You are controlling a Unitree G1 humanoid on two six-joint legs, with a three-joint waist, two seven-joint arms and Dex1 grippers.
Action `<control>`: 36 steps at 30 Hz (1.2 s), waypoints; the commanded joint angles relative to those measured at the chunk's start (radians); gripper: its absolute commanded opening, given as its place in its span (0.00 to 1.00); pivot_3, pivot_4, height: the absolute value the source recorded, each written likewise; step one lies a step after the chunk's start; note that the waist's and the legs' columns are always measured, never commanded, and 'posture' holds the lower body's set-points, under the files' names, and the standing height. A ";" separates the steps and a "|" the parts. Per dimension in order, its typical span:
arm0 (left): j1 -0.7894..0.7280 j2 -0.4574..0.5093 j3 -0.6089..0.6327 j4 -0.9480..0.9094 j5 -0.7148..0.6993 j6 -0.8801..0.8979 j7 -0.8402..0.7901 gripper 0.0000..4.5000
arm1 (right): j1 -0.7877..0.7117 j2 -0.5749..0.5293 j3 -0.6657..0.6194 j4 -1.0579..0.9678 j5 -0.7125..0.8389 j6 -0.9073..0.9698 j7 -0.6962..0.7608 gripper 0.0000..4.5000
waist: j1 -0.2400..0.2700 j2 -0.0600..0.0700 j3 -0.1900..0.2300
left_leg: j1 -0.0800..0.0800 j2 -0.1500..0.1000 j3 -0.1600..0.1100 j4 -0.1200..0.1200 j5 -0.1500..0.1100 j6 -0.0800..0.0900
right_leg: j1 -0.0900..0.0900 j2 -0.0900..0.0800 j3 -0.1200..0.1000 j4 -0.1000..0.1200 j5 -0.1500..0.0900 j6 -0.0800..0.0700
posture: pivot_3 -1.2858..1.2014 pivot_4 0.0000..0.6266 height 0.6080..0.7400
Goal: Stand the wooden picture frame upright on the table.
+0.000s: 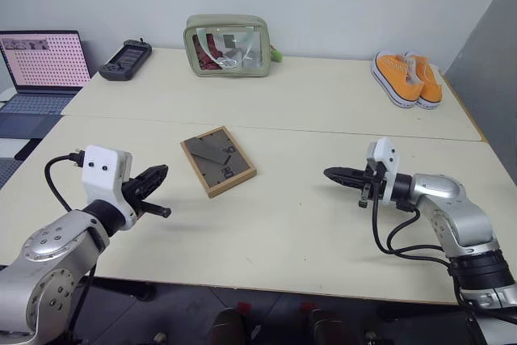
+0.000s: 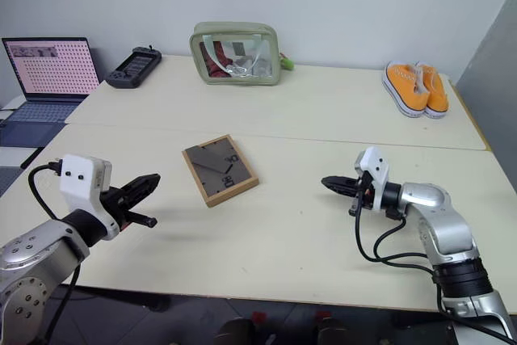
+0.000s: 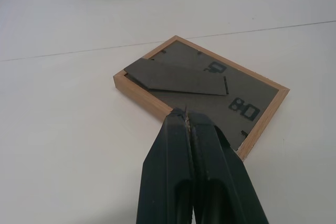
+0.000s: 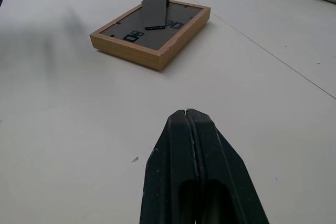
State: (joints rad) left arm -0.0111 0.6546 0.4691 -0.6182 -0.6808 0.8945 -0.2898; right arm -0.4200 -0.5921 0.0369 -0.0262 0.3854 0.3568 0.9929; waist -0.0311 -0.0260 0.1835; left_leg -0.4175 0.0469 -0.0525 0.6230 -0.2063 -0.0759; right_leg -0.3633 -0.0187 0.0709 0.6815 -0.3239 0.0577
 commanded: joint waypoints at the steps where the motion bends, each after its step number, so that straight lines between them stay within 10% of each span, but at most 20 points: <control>1: -0.020 0.004 0.005 -0.024 -0.015 0.003 0.001 0.00 | 0.004 -0.005 -0.031 -0.053 0.020 0.000 -0.009 0.00 | 0.000 0.000 0.000 | 0.000 0.000 0.000 0.000 0.000 0.000 | 0.000 0.000 0.000 0.000 0.000 0.000 | 0.52 0.24 1.00; 36: -0.025 -0.018 0.044 0.006 0.021 -0.003 0.083 0.00 | -0.007 0.022 -0.025 -0.033 0.002 -0.016 -0.025 0.00 | 0.000 0.000 0.000 | 0.000 0.000 0.000 0.000 0.000 0.000 | 0.000 0.000 0.000 0.000 0.000 0.000 | 0.52 0.24 1.00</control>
State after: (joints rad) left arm -0.0421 0.6381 0.4716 -0.6165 -0.6996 0.9239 -0.2330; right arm -0.4086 -0.5757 0.0277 -0.0476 0.3831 0.3595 0.9783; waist -0.0311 -0.0260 0.1835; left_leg -0.4174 0.0469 -0.0525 0.6235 -0.2063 -0.0759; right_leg -0.3630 -0.0188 0.0709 0.6818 -0.3238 0.0577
